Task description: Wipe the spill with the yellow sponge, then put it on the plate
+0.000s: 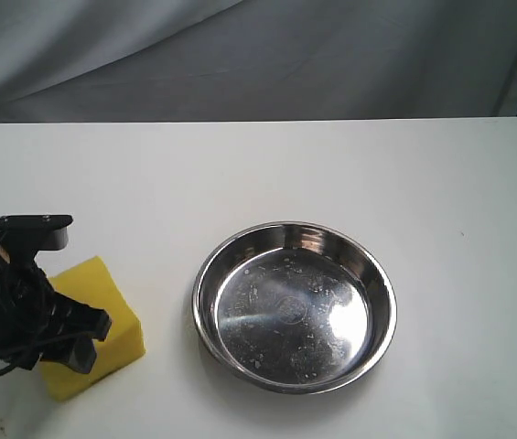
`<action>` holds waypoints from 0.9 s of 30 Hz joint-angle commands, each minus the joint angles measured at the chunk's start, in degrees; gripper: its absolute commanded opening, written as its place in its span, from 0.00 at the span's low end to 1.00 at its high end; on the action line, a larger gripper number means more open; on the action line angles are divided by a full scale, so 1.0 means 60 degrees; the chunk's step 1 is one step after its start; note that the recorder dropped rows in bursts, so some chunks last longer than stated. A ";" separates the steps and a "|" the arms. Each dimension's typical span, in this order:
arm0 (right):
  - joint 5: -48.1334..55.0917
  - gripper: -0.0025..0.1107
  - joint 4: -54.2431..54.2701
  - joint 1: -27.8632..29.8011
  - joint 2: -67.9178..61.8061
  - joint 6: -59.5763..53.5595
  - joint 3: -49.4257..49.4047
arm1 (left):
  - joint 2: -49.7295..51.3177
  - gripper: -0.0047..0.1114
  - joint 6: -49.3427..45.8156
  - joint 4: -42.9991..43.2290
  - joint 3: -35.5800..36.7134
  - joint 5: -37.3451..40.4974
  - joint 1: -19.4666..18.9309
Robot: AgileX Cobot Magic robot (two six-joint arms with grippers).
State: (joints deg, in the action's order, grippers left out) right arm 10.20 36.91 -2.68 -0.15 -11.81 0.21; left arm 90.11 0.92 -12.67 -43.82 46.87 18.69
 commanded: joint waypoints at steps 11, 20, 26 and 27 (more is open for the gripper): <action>-0.0037 0.02 -0.0091 -0.0033 0.0025 -0.0015 -0.0035 | -0.0128 0.57 0.0034 -0.0085 -0.1179 0.1615 0.0038; -0.0037 0.02 -0.0091 -0.0033 0.0025 -0.0015 -0.0035 | 0.0337 0.57 0.0053 0.1004 -0.1179 -0.0775 0.0038; -0.0037 0.02 -0.0091 -0.0033 0.0025 -0.0015 -0.0035 | 0.1019 0.57 0.0012 0.1084 -0.1179 -0.0234 0.0038; -0.0037 0.02 -0.0091 -0.0033 0.0025 -0.0015 -0.0035 | 0.1161 0.57 -0.0035 0.1230 -0.1179 -0.0129 0.0038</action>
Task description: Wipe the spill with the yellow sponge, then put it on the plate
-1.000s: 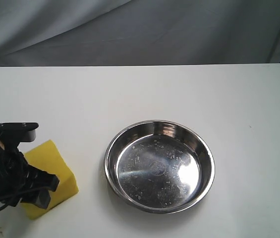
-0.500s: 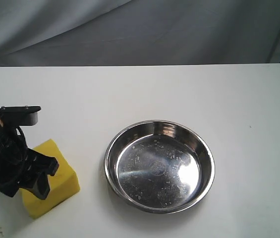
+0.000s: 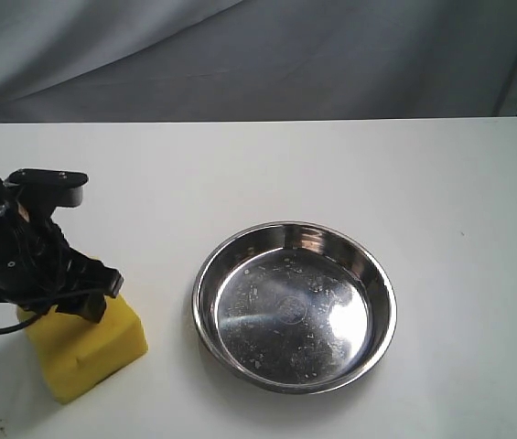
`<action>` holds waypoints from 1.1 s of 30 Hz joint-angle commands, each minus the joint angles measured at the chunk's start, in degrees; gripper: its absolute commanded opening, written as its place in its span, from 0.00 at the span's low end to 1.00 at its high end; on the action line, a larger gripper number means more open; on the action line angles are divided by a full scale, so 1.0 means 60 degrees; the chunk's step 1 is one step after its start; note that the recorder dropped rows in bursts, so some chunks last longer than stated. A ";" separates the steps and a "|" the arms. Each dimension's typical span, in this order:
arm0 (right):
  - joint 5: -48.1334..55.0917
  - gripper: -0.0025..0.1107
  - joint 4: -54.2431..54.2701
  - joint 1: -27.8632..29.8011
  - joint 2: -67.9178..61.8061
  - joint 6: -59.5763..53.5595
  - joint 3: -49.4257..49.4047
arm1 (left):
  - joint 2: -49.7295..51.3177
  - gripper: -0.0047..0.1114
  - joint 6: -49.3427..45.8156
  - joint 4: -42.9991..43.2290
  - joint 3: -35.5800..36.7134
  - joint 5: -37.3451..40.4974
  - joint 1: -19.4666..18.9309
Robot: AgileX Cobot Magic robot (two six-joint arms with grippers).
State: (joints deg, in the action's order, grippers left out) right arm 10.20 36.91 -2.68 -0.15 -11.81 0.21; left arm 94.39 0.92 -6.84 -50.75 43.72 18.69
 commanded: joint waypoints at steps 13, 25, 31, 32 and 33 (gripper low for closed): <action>-0.0037 0.02 -0.0091 -0.0033 0.0025 -0.0015 -0.0035 | 0.1204 0.04 -0.0420 0.0305 -0.0023 0.0263 0.0038; -0.0037 0.02 -0.0072 -0.0033 0.0025 -0.0015 -0.0035 | 0.1204 0.04 0.1616 -0.0041 -0.1429 -0.2537 0.0038; -0.0037 0.02 -0.0054 -0.0033 0.0025 -0.0015 -0.0035 | 0.1204 0.04 0.1616 -0.0041 -0.1976 -0.1819 0.0019; -0.0037 0.02 -0.0054 -0.0033 0.0025 -0.0015 -0.0035 | 0.1204 0.04 0.1575 -0.0041 -0.1992 -0.1588 0.0019; -0.0037 0.02 -0.0054 -0.0033 0.0025 -0.0015 -0.0035 | 0.1204 0.04 0.1558 -0.0041 -0.1992 -0.1377 0.0019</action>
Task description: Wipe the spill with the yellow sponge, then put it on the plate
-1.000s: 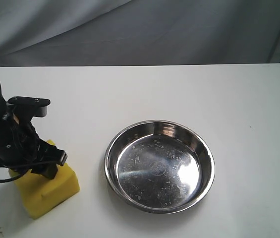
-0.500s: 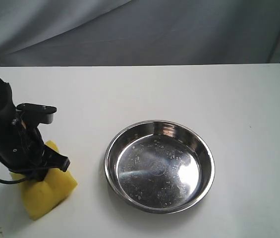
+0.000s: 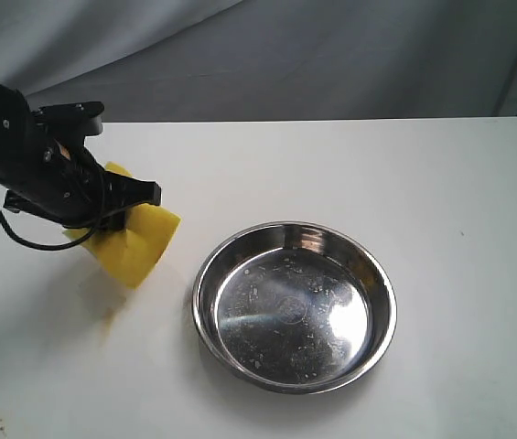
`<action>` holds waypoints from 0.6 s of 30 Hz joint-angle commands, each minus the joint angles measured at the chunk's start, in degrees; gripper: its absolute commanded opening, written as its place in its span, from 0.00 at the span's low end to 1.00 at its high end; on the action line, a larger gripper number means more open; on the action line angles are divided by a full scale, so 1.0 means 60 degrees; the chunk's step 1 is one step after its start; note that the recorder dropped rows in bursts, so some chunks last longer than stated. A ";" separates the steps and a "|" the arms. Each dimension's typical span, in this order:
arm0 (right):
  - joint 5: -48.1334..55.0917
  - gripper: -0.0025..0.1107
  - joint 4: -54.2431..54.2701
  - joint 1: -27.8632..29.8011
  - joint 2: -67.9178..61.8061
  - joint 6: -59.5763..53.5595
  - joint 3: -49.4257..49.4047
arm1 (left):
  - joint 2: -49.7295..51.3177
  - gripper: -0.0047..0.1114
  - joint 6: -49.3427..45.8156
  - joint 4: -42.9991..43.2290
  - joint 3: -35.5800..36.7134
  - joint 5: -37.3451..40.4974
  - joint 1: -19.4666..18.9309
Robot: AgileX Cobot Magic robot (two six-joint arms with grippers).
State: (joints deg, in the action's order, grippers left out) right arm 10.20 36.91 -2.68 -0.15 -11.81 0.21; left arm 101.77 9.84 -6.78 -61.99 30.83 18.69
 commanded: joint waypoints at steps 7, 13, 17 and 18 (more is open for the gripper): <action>-0.0037 0.02 -0.0054 -0.0033 0.0025 -0.0015 -0.0035 | -0.0026 0.04 0.0008 0.0323 -0.0120 0.1850 0.0019; -0.0037 0.02 -0.0092 -0.0033 0.0025 -0.0015 -0.0035 | -0.0026 0.04 -0.0090 0.0189 0.0163 0.2679 0.0037; -0.0037 0.02 -0.0092 -0.0033 0.0025 -0.0015 -0.0035 | -0.0026 0.04 -0.0509 -0.0022 0.0964 0.2612 0.0037; -0.0037 0.02 -0.0092 -0.0033 0.0025 -0.0015 -0.0035 | -0.0026 0.04 -0.0722 -0.0081 0.1119 0.2650 0.0037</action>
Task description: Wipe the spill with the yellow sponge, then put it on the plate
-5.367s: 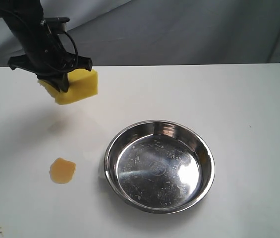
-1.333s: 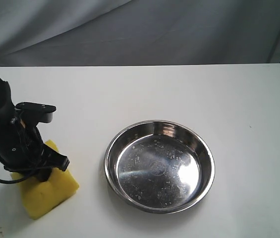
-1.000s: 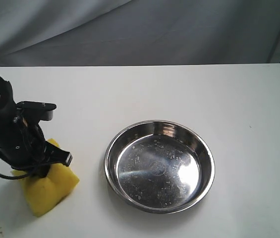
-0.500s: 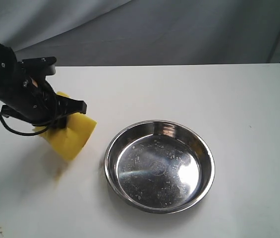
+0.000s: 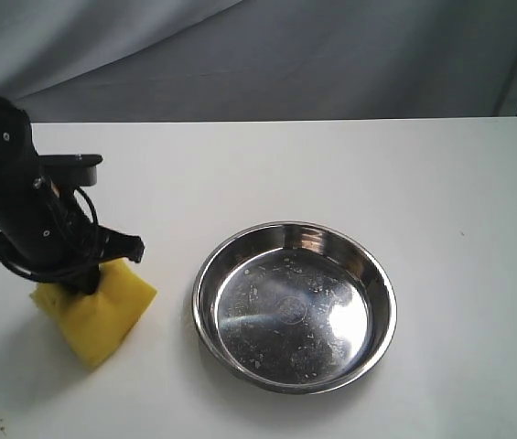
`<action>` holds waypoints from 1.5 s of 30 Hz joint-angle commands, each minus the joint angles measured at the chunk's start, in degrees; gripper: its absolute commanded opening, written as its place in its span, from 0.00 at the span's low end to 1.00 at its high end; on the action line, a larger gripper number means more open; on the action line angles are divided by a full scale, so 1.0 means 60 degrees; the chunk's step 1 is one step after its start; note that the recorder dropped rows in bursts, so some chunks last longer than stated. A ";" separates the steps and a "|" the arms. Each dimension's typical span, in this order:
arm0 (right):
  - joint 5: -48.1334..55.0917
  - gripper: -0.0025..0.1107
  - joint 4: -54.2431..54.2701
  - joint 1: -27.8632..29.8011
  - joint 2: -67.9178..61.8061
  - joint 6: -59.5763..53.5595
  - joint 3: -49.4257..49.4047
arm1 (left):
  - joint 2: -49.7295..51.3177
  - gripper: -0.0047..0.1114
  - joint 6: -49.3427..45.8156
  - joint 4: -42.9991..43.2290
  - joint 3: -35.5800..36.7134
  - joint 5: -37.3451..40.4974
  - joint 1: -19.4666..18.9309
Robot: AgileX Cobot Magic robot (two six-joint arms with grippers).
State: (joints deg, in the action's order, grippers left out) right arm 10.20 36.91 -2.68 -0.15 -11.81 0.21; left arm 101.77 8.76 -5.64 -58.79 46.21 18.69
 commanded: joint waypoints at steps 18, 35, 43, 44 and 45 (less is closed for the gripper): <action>-0.0037 0.02 -0.0027 -0.0033 0.0025 -0.0015 -0.0035 | 0.0594 0.04 -0.0688 -0.0753 0.0377 -0.0627 -0.0080; -0.0037 0.02 -0.0027 -0.0033 0.0025 -0.0015 -0.0035 | 0.2390 0.04 -0.0630 -0.0453 -0.2235 0.0498 -0.0762; -0.0037 0.02 -0.0027 -0.0033 0.0025 -0.0015 -0.0035 | 0.2355 0.04 -0.1972 -0.0397 -0.0441 0.1624 0.0119; -0.0037 0.02 -0.0027 -0.0033 0.0025 -0.0015 -0.0035 | 0.2334 0.04 -0.2040 -0.0416 -0.0189 0.1739 0.0119; -0.0037 0.02 -0.0027 -0.0033 0.0025 -0.0015 -0.0035 | 0.2255 0.04 -0.2040 -0.0416 0.0082 0.1757 0.0119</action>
State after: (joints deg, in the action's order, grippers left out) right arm 10.20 36.91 -2.68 -0.15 -11.81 0.21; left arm 113.33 -2.19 -7.79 -63.82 46.18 18.68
